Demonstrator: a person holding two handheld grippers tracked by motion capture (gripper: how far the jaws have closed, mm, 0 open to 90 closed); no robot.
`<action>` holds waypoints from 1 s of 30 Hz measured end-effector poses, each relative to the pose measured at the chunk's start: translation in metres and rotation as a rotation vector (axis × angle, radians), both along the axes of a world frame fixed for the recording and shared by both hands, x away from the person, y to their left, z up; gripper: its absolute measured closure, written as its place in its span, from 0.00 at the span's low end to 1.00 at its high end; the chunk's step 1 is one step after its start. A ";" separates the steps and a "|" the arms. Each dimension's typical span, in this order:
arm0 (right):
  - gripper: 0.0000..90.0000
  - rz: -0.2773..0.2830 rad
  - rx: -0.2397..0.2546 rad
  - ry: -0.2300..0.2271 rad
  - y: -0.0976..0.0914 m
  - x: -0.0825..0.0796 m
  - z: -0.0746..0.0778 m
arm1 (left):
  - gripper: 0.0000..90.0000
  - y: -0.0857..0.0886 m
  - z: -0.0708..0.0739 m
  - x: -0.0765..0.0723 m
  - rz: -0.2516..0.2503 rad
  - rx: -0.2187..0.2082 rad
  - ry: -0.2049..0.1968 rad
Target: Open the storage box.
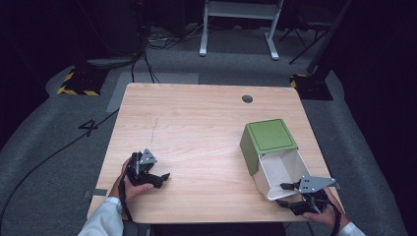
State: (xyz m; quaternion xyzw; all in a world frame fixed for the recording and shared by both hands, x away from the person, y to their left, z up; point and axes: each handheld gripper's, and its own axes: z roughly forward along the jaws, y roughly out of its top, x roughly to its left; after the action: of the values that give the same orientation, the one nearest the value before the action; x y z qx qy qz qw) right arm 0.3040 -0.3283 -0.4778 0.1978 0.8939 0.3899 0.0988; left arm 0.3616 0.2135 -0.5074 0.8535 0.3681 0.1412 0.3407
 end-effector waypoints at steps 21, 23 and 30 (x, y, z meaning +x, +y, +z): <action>0.29 -0.069 0.088 -0.079 -0.016 -0.010 0.021 | 0.10 0.000 0.000 0.000 0.001 0.000 0.001; 0.29 -0.072 0.096 -0.079 -0.017 -0.010 0.023 | 0.10 0.000 0.000 0.000 0.002 -0.001 0.001; 0.27 -0.116 0.129 -0.135 -0.029 -0.012 0.038 | 0.10 0.000 0.000 0.000 0.002 0.000 0.001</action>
State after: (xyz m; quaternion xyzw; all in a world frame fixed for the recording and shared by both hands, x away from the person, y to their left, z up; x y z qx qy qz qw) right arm 0.2924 -0.3571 -0.4398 0.2286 0.8454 0.4526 0.1681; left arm 0.3615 0.2135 -0.5074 0.8532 0.3690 0.1408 0.3405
